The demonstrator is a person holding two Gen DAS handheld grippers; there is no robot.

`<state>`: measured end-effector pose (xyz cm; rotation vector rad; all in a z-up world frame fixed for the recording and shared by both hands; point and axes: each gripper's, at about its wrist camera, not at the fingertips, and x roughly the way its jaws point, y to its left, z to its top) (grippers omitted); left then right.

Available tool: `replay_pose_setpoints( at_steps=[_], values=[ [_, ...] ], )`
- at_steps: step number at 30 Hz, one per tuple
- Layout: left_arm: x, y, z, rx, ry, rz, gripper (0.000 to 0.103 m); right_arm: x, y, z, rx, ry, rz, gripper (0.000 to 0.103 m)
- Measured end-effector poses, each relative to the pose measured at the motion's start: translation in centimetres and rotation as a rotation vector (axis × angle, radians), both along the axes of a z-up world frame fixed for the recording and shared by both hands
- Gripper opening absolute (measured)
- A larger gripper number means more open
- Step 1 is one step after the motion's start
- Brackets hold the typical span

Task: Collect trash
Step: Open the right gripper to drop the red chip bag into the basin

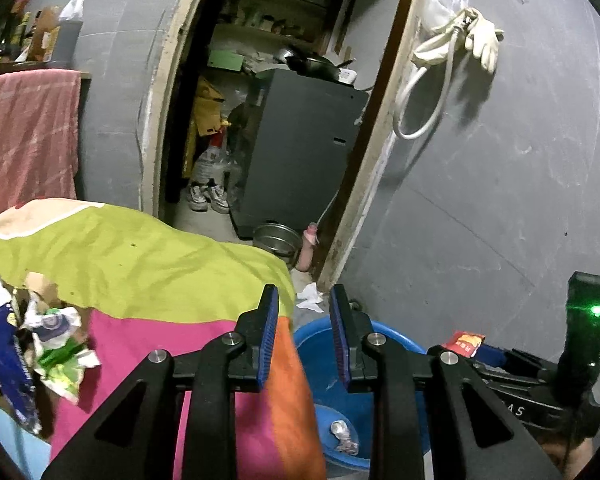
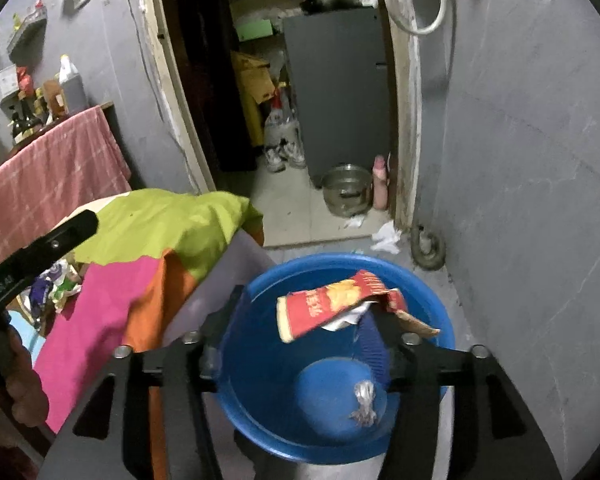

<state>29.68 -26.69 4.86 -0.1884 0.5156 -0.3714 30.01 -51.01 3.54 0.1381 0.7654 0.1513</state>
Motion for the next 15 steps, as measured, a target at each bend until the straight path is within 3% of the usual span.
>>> replay_pose_setpoints(
  at_steps=[4, 12, 15],
  values=[
    [-0.5, 1.3, 0.5, -0.009, -0.016, 0.011, 0.022, 0.2, 0.3, -0.2, 0.040, 0.028, -0.017, 0.068],
    [-1.3, 3.5, 1.0, -0.032, -0.029, 0.026, 0.030, -0.7, 2.4, 1.4, -0.005, -0.022, -0.002, 0.093],
    [-1.4, 4.3, 1.1, -0.039, -0.019, 0.030, 0.030, -0.4, 1.9, 1.4, 0.091, -0.001, -0.004, 0.099]
  ],
)
